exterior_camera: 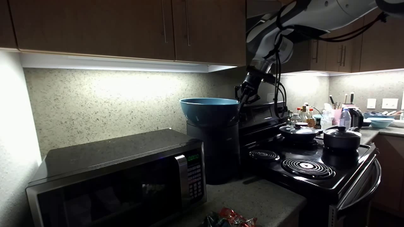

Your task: Put the blue bowl on top of the air fryer then set it down again

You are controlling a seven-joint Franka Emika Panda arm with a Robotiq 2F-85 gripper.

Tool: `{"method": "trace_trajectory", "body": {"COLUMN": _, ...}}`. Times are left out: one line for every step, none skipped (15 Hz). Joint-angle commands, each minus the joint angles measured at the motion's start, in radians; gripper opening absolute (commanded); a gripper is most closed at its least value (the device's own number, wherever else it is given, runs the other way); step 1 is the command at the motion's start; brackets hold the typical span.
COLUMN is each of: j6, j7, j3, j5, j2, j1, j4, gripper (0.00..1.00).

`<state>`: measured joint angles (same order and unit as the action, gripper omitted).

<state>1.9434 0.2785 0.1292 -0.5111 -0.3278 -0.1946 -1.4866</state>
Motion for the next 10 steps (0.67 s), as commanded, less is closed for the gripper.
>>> {"method": "trace_trajectory", "body": {"j6": -0.129, "j7": -0.004, "j3": -0.001, "j5": 0.045, "j2": -0.008, "j1": -0.014, "j4": 0.044, "gripper": 0.02}}
{"method": "trace_trajectory", "body": {"j6": -0.155, "j7": 0.005, "j3": 0.002, "j5": 0.058, "j2": -0.009, "j1": -0.013, "j4": 0.054, "gripper": 0.02}}
{"method": "trace_trajectory", "body": {"j6": -0.170, "j7": 0.016, "j3": 0.006, "j5": 0.072, "j2": -0.012, "j1": -0.010, "j4": 0.063, "gripper": 0.02}}
{"method": "trace_trajectory", "body": {"j6": -0.187, "j7": 0.022, "j3": 0.009, "j5": 0.085, "j2": -0.013, "j1": -0.008, "j4": 0.069, "gripper": 0.02}}
{"method": "trace_trajectory", "body": {"j6": -0.131, "j7": -0.056, "j3": 0.030, "j5": 0.097, "j2": 0.120, "j1": -0.024, "j4": -0.158, "gripper": 0.02}}
{"method": "trace_trajectory", "body": {"j6": -0.132, "j7": -0.062, "j3": 0.036, "j5": 0.111, "j2": 0.126, "j1": -0.024, "j4": -0.174, "gripper": 0.02}}
{"method": "trace_trajectory", "body": {"j6": -0.130, "j7": -0.083, "j3": 0.046, "j5": 0.125, "j2": 0.146, "j1": -0.024, "j4": -0.217, "gripper": 0.02}}
{"method": "trace_trajectory", "body": {"j6": -0.144, "j7": -0.127, "j3": 0.054, "j5": 0.144, "j2": 0.173, "j1": -0.028, "j4": -0.265, "gripper": 0.02}}
{"method": "trace_trajectory", "body": {"j6": -0.151, "j7": -0.169, "j3": 0.063, "j5": 0.163, "j2": 0.200, "j1": -0.034, "j4": -0.316, "gripper": 0.02}}
{"method": "trace_trajectory", "body": {"j6": -0.132, "j7": -0.192, "j3": 0.073, "j5": 0.195, "j2": 0.228, "j1": -0.035, "j4": -0.372, "gripper": 0.02}}
